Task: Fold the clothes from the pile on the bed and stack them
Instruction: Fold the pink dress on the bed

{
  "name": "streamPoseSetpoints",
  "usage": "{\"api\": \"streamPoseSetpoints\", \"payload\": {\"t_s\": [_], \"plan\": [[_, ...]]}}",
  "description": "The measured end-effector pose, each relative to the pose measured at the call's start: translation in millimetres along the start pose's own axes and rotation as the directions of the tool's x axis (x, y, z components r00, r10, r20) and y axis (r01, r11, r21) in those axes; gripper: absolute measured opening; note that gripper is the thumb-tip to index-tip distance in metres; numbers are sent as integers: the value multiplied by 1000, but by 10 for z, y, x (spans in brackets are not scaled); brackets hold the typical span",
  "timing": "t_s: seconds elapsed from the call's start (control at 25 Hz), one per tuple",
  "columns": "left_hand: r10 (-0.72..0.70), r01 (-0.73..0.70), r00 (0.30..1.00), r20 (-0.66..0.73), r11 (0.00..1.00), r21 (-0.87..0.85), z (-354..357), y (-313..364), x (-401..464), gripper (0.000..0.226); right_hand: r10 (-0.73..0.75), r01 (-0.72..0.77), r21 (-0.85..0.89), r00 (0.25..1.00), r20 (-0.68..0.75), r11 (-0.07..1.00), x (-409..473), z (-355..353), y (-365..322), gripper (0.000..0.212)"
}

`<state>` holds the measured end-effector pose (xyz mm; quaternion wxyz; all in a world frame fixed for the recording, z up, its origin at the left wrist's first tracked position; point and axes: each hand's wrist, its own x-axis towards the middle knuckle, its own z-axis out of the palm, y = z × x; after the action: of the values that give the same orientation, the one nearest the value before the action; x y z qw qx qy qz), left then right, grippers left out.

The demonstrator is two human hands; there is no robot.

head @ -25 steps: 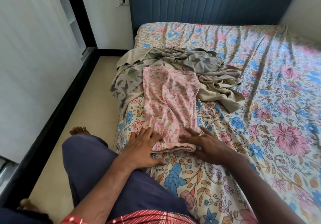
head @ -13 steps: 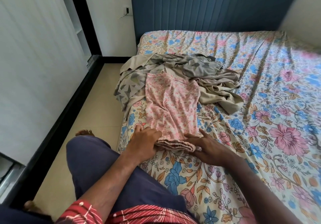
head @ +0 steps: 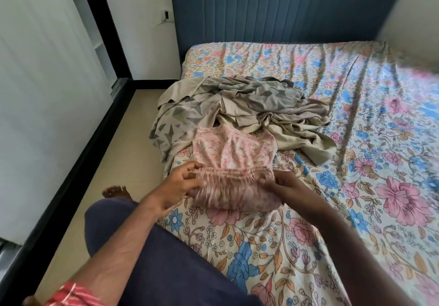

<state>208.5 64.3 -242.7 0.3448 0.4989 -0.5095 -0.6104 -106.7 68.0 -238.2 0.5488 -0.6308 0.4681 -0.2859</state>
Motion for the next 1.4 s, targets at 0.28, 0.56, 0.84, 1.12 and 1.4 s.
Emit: {"api": "streamPoseSetpoints", "payload": {"t_s": [0.28, 0.56, 0.84, 1.12, 1.4], "plan": [[57, -12, 911, -408, 994, 111, 151, -477, 304, 44, 4, -31, -68, 929, -371, 997, 136, 196, 332, 44], [384, -118, 852, -355, 802, 585, 181, -487, 220, 67, -38, -67, -271, 931, -364, 960, 102, 146, 376, 55], [-92, -106, 986, 142, 320, 941, -52, -471, 266, 89, 3, 111, -864, 992, 129, 491, 156, -127, 546, 68], [102, -166, 986, 135, 731, 662, -84, -214, 157, 41, -208, 187, -567, 978, 27, 803, 42, -145, 313, 40], [-60, 78, 991, -124, 985, 153, 145, 116, 128, 36, -143, 145, 12, 982, -127, 989, -77, 73, 225, 36]]}}
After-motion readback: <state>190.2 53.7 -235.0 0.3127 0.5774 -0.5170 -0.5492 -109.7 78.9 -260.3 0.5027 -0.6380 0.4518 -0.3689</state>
